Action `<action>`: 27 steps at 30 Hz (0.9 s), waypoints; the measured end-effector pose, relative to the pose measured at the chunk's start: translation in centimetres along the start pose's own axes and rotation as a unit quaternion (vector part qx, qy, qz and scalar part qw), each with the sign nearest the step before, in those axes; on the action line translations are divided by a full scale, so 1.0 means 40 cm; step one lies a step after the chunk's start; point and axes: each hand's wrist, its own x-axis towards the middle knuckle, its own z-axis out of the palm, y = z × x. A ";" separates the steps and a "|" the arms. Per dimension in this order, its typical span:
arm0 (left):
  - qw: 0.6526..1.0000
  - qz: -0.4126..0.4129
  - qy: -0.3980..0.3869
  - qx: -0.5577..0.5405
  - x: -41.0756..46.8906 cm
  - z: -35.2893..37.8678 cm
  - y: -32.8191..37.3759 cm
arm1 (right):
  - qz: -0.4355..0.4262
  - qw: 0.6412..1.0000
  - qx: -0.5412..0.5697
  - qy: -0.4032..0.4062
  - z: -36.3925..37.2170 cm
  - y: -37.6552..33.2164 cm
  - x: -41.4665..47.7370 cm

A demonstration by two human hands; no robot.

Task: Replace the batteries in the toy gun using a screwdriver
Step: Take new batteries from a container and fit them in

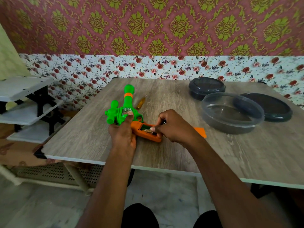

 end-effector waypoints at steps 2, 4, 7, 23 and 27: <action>1.000 -0.002 0.007 -0.002 0.006 -0.003 -0.002 | 0.023 1.000 0.008 0.010 0.006 -0.003 0.010; 1.000 -0.002 0.014 -0.001 0.008 -0.006 -0.003 | 0.055 0.998 0.009 0.039 0.011 0.002 0.020; 1.000 -0.003 0.022 -0.002 0.011 -0.008 -0.002 | 0.116 0.990 0.007 0.074 0.016 0.022 0.023; 1.000 0.018 -0.012 -0.004 0.014 -0.011 -0.014 | 0.179 0.982 -0.029 0.048 0.032 0.006 0.053; 1.000 0.010 -0.001 0.003 0.012 -0.011 -0.009 | 0.186 0.982 -0.026 0.028 0.024 -0.005 0.063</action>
